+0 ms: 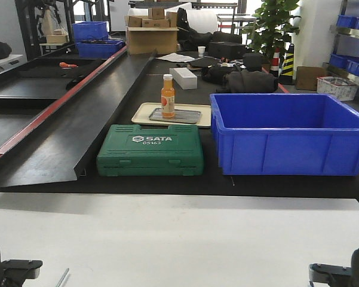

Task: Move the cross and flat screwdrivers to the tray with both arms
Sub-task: 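Lift both held screwdrivers upright off the table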

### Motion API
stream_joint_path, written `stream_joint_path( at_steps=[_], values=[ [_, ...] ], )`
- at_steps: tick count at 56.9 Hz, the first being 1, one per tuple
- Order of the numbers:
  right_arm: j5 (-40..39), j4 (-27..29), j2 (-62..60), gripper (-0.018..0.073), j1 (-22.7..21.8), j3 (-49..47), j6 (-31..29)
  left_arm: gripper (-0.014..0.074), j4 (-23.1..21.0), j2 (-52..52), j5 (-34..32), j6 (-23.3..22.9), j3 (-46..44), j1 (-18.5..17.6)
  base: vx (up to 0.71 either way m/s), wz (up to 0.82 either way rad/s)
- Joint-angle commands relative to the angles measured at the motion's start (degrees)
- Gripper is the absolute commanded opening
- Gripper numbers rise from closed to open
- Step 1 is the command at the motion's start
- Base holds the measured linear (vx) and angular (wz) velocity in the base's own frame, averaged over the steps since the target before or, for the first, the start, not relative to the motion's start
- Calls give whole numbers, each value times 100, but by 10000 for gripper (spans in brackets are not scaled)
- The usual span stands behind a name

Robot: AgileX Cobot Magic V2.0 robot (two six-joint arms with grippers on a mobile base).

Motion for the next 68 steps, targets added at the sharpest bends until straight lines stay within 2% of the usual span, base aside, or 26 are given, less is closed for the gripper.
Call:
stream_joint_path(
  at_steps=[1,11,17,21,28,50,68],
  values=[
    [-88,190,8,-12,-10,-14,-25,470,-71,-125,-102,-49,-107,15,0,0],
    [-76,190,8,-12,-10,-14,-25,411,-71,-66,-91,-55,-107,15,0,0],
    [-76,190,8,-12,-10,-14,-25,321,-71,-66,-44,-55,-114,15,0,0],
    [-71,197,8,-12,-10,-14,-25,219,-71,-66,0,-55,-114,15,0,0],
    [-69,255,8,-12,-10,-14,-25,-11,-71,-66,61,-44,-114,15,0,0],
    [16,240,-199,-10,-10,-14,-77,-4,-71,-522,60,-27,-117,15,0,0],
    [119,253,-1462,-10,-10,-14,-77,-4,-71,-1780,-24,-27,-117,15,0,0]
  ],
)
